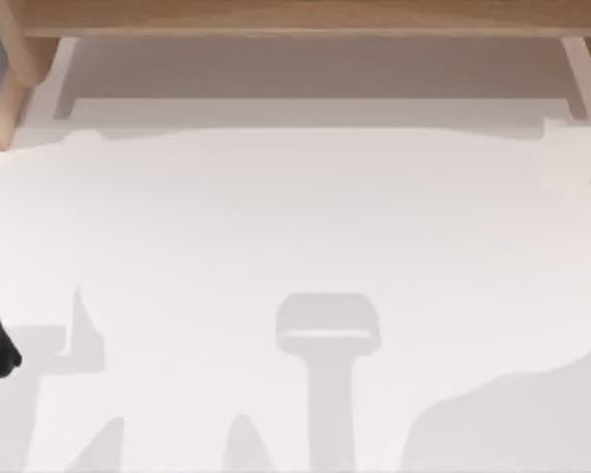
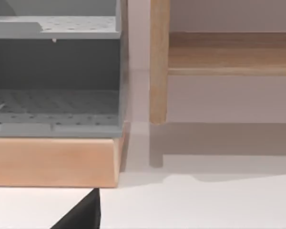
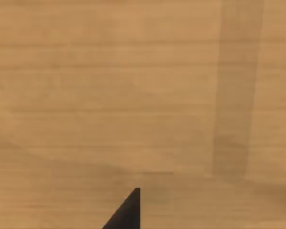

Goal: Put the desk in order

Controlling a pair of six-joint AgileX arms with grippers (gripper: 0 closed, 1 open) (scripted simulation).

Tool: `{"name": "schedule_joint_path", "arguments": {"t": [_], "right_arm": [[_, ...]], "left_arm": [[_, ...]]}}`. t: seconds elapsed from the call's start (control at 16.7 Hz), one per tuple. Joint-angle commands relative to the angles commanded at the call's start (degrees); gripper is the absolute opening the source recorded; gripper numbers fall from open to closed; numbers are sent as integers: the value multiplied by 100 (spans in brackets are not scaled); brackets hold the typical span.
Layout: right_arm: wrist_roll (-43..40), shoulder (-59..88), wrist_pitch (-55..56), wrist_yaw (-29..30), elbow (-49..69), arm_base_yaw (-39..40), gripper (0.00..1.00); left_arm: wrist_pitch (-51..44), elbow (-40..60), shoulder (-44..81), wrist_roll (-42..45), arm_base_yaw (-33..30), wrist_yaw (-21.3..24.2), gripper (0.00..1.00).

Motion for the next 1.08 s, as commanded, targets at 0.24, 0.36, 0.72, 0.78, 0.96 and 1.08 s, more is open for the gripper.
{"name": "schedule_joint_path", "arguments": {"t": [0.24,0.36,0.72,0.78,0.96,1.08], "right_arm": [[0,0,0,0,0,0,100],[0,0,0,0,0,0,100],[272,-276,-247,45,-357,35,100],[438,-516,-369,75,-492,94,100],[1155,-1597,-887,236,-1065,317,100],[1790,-2616,-1337,398,-1568,495,100]], "left_arm": [[0,0,0,0,0,0,100],[0,0,0,0,0,0,100],[0,0,0,0,0,0,100],[0,0,0,0,0,0,100],[0,0,0,0,0,0,100],[0,0,0,0,0,0,100]]}}
